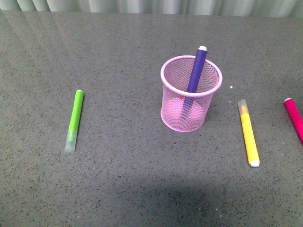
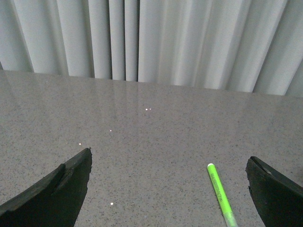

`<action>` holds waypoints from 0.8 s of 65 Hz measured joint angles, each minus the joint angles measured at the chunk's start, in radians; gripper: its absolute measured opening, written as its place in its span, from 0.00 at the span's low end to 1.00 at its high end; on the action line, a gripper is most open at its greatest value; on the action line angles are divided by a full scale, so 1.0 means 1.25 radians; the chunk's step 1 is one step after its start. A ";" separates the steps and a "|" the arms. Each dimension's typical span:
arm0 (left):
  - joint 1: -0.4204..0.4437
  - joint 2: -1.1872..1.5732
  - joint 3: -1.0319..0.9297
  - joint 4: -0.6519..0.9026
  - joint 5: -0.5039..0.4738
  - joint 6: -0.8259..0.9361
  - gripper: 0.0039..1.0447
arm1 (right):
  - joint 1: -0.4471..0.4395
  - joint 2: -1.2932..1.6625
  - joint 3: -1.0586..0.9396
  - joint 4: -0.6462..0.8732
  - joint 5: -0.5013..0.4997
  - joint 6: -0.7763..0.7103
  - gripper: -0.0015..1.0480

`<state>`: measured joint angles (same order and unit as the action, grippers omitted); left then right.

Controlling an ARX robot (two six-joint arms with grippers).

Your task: Insert purple and pink pens into pink cup

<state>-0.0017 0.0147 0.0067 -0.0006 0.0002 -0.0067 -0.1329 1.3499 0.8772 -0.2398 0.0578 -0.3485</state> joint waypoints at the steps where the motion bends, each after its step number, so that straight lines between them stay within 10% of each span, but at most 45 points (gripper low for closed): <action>1: 0.000 0.000 0.000 0.000 0.000 0.000 0.93 | 0.004 0.021 0.005 -0.001 0.005 -0.008 0.93; 52: 0.000 0.000 0.000 0.000 0.000 0.000 0.93 | 0.059 0.374 0.125 0.003 0.104 0.079 0.93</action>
<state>-0.0017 0.0147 0.0067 -0.0006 -0.0002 -0.0071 -0.0589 1.8179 1.0340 -0.2359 0.1883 -0.2497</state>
